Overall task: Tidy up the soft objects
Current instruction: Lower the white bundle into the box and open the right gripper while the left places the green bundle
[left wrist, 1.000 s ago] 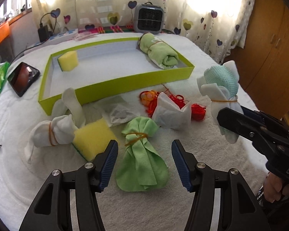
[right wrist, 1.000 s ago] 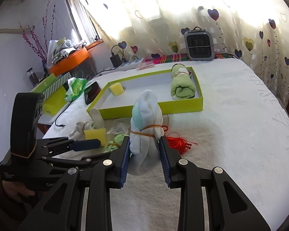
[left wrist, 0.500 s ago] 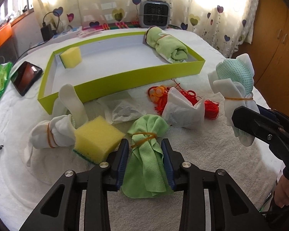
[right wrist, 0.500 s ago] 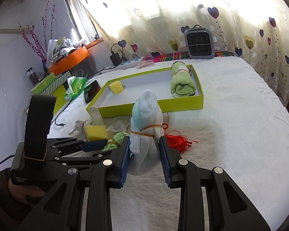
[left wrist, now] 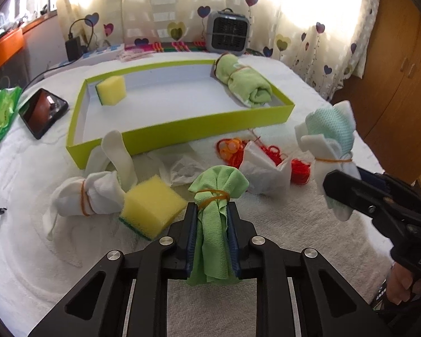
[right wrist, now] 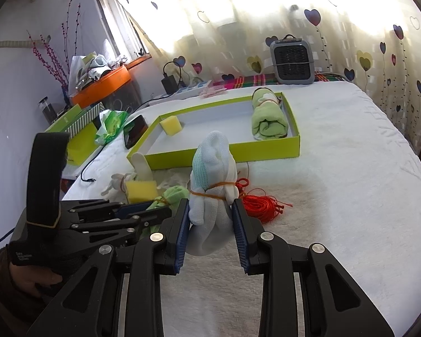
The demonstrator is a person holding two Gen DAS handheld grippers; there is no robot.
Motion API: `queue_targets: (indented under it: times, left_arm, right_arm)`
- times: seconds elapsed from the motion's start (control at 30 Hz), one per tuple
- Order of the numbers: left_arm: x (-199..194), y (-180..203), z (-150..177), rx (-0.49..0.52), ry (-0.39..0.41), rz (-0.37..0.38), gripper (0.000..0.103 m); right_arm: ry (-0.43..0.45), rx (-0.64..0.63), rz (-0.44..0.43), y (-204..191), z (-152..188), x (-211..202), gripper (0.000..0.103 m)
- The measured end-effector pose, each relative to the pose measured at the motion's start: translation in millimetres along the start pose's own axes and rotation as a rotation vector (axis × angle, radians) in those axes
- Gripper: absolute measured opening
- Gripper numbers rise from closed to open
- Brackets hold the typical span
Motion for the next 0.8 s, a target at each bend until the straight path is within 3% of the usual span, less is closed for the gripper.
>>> queue_targets:
  times: [0.27, 0.8]
  left_arm:
    - [-21.1, -0.1, -16.8, -0.031, 0.040, 0.043, 0.019]
    - [-32.4, -23.3, -75.2, -0.068, 0.109, 0.029, 0.019]
  right_arm:
    - [0.025, -0.017, -0.001, -2.3, -13.8, -3.3, 0.031]
    - [-0.004, -0.075, 0.019, 0.2, -56.7, 17.4, 0.031]
Point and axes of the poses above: each gripper's, at about its wrist camera, not at the fingertips, and x roughly the way its jaws point, y to its right, z to its underside, the point moved 4 cm from there along x, roughly the way its jaws point, and after that the axes turned 10 degrees about -x, right-handed, at the moved point
